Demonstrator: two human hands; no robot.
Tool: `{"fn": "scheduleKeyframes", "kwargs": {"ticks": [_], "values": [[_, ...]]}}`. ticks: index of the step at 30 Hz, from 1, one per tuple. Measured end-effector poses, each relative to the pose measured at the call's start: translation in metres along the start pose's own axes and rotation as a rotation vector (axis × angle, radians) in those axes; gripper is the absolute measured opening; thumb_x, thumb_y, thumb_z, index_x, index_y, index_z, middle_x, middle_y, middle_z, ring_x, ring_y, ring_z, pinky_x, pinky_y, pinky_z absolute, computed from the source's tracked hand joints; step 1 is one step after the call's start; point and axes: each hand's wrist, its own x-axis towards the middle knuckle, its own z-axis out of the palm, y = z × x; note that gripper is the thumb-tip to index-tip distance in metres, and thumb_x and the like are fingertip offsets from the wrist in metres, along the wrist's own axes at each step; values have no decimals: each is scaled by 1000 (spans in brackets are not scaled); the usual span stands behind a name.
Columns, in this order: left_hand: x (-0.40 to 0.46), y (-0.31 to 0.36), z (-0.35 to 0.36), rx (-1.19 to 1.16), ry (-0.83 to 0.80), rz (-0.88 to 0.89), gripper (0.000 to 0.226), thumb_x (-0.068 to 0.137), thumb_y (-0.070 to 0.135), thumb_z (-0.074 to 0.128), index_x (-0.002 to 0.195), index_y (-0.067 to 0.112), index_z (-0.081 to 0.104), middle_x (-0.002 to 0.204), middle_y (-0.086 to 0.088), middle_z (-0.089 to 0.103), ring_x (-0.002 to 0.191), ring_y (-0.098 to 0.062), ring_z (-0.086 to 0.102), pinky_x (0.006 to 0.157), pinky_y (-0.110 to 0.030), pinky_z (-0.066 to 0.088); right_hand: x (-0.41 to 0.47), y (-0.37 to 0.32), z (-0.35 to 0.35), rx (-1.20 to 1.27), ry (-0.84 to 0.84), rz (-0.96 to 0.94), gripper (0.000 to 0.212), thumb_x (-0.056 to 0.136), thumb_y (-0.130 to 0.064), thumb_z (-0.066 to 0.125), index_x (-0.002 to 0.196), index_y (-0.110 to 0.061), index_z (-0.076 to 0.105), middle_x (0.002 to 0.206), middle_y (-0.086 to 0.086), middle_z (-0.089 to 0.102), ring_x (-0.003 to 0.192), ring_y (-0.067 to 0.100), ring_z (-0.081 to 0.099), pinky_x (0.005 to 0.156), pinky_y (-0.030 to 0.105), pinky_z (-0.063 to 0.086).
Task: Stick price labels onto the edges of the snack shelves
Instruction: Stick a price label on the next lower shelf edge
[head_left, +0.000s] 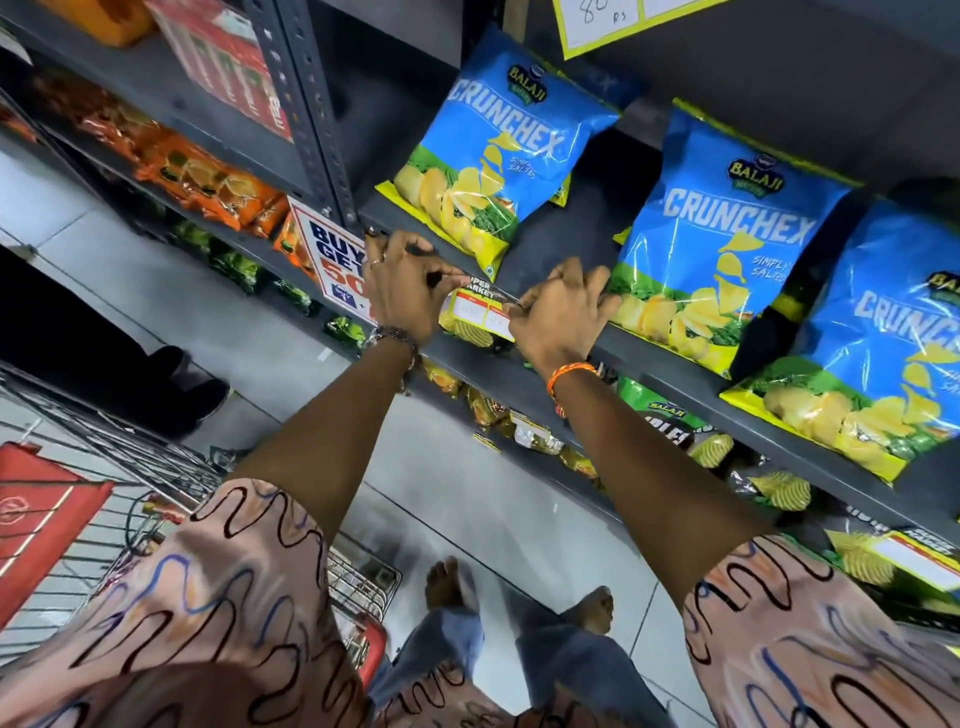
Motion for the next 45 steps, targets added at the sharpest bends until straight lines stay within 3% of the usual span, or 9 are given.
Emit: {"fn": "scheduleKeyframes", "kwargs": {"ticks": [4,9,12,18,23,27,30,40,45], "values": [[12,-7,-2,106,15,80,30,77,68,66,89,44,80,113,15,53,108,-19,35,84,-34,31,1,-9,2,-54,13,8,18,64,-37,84,75,-24,80,110,-1,59,112,32,42,91,47,26],[14,-8,-1,141,5,96,33,77,67,66,93,42,79,115,13,55,110,-20,34,85,-38,34,2,-13,4,-87,41,28,21,63,-39,82,75,-22,80,108,-2,60,112,31,43,90,47,23],[11,-6,-1,150,-17,100,35,78,67,65,95,40,80,116,11,55,112,-27,42,86,-39,34,2,-12,6,-89,56,56,21,60,-36,81,72,-20,78,105,0,60,110,32,43,91,48,26],[9,-6,0,204,-13,142,39,82,68,59,95,38,79,117,12,54,114,-26,40,87,-40,34,3,-10,6,-149,78,37,35,53,-33,89,75,-10,75,104,6,60,113,36,45,90,50,33],[3,-10,1,205,18,93,40,75,68,67,99,35,69,119,6,58,116,-30,47,87,-40,37,4,0,8,-214,4,-12,50,60,-56,87,86,-15,78,115,6,57,122,36,40,95,49,30],[1,-8,2,195,-48,104,40,76,66,66,104,39,75,125,11,57,121,-29,45,90,-39,35,5,-5,7,-242,14,-26,62,55,-75,77,81,-19,78,106,6,59,116,35,42,89,49,28],[2,-7,1,240,-65,117,38,77,67,64,103,42,77,127,13,55,121,-29,45,94,-42,36,8,-16,10,-269,25,-77,70,56,-79,75,83,-15,76,104,7,61,116,35,42,89,50,28],[5,1,4,245,-74,156,32,80,60,67,107,44,75,131,13,56,120,-29,44,94,-41,34,17,-6,2,-373,86,-255,57,66,-70,75,77,-14,74,94,5,65,113,32,43,88,49,24],[12,2,-3,174,-14,134,28,78,56,72,102,42,76,123,10,59,117,-30,46,95,-43,38,20,-18,-6,-372,56,-365,41,74,-53,74,71,-13,70,78,3,64,113,32,44,87,48,26]]}}
